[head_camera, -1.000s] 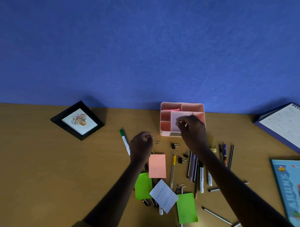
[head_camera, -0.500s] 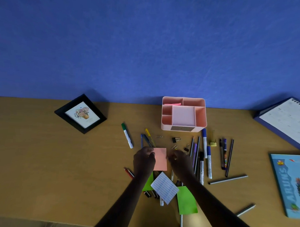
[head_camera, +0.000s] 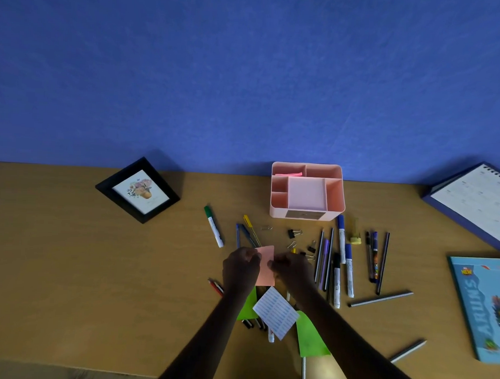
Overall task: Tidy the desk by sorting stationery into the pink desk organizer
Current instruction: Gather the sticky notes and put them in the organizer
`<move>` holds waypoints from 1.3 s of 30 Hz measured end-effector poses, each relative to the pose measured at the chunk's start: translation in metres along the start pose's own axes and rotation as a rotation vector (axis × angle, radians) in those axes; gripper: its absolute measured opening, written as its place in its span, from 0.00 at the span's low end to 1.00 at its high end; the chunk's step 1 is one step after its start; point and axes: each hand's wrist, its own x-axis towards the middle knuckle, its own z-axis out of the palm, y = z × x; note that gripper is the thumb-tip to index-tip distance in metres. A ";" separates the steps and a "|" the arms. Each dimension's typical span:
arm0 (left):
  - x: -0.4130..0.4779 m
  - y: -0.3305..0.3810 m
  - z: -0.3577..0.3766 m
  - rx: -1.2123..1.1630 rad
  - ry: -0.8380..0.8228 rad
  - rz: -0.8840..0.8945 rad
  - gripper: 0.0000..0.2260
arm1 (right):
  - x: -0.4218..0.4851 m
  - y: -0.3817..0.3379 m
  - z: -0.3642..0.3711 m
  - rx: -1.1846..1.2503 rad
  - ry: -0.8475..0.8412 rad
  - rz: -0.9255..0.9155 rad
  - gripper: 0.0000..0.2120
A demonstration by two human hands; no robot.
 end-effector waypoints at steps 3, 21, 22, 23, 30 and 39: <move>-0.010 0.008 -0.007 -0.016 -0.013 0.051 0.14 | -0.013 -0.013 -0.002 0.079 -0.003 -0.077 0.04; -0.016 0.043 -0.038 -0.124 0.022 0.332 0.06 | -0.018 -0.064 -0.073 -0.058 0.234 -0.575 0.15; -0.014 0.047 -0.038 -0.129 0.008 0.357 0.06 | -0.015 -0.070 -0.079 -0.089 0.223 -0.614 0.17; -0.012 0.051 -0.038 -0.132 -0.002 0.384 0.07 | -0.011 -0.075 -0.085 -0.119 0.213 -0.641 0.17; 0.002 0.086 -0.038 -0.308 0.011 0.428 0.09 | -0.002 -0.101 -0.104 -0.185 0.232 -0.700 0.18; 0.013 0.138 -0.033 -0.432 -0.038 0.505 0.09 | 0.007 -0.132 -0.114 -0.204 0.355 -0.785 0.08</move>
